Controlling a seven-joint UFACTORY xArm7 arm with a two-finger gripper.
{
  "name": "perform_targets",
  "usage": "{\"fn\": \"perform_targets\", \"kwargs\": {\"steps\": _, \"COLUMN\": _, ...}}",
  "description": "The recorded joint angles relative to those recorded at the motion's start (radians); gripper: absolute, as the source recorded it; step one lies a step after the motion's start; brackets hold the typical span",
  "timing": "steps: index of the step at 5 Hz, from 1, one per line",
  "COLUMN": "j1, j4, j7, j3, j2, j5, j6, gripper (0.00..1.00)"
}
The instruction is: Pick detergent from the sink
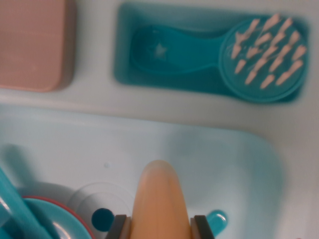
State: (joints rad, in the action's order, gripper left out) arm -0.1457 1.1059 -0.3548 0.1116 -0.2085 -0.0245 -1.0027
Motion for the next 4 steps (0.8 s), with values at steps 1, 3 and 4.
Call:
{"fn": "perform_targets", "kwargs": {"steps": 1, "j1": 0.0002, "j4": 0.028, "j7": 0.001, "j3": 0.000, "j2": 0.008, "j5": 0.0012, "j6": -0.036, "gripper": 1.00}}
{"fn": "perform_targets", "kwargs": {"steps": 3, "j1": 0.0004, "j4": 0.058, "j7": 0.002, "j3": 0.000, "j2": 0.018, "j5": 0.0026, "j6": -0.076, "gripper": 1.00}}
{"fn": "perform_targets", "kwargs": {"steps": 4, "j1": 0.0004, "j4": 0.058, "j7": 0.002, "j3": 0.000, "j2": 0.018, "j5": 0.0026, "j6": -0.076, "gripper": 1.00}}
